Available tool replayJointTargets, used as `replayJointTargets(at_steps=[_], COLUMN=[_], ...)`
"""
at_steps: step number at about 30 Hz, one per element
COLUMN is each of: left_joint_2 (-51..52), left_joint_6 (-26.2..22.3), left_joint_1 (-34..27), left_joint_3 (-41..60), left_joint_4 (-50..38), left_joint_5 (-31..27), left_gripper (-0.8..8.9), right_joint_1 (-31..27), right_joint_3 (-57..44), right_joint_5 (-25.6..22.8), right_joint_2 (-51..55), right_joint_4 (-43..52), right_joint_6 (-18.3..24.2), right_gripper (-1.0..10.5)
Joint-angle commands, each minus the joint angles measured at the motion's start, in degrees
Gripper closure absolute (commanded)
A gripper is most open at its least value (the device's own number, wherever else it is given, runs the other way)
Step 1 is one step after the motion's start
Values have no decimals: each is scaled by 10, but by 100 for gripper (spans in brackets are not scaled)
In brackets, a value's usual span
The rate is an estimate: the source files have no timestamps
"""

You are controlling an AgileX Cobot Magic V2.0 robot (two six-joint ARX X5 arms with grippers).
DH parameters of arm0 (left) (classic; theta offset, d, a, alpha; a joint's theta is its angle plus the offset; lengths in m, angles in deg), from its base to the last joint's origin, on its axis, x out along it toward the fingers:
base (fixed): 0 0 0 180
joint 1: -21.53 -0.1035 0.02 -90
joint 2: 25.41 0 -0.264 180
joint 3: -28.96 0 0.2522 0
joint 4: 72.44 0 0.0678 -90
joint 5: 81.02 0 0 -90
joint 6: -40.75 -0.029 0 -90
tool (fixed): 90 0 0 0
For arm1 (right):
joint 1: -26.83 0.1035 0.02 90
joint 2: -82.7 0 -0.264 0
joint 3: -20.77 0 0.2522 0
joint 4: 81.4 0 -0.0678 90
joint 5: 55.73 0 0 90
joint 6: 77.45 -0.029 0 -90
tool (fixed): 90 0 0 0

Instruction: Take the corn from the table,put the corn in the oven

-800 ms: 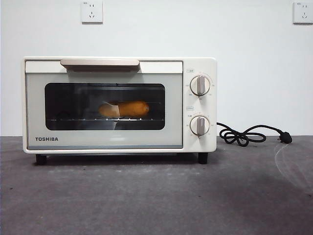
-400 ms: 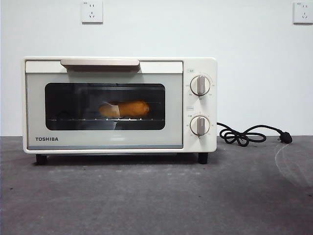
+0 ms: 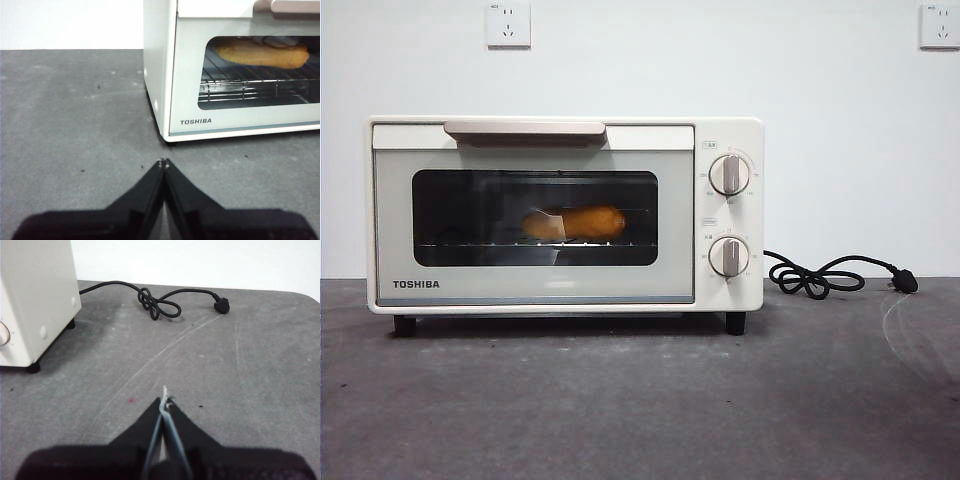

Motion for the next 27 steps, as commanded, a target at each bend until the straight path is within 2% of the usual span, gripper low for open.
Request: replayJointTargets(at_steps=[1,27], left_joint_2=[-2,-5], left_joint_6=[-7,-7], left_joint_1=[2,2], left_joint_3=[4,4], left_joint_4=[-6,-6], left_joint_5=[-2,-2], left_gripper=[817,817], right_joint_1=[-1,-1], right_joint_3=[-6,-6], right_joint_5=[-4,-5], right_joint_2=[1,0], right_joint_4=[3,5], right_joint_6=[1,12], right_gripper=[947,947])
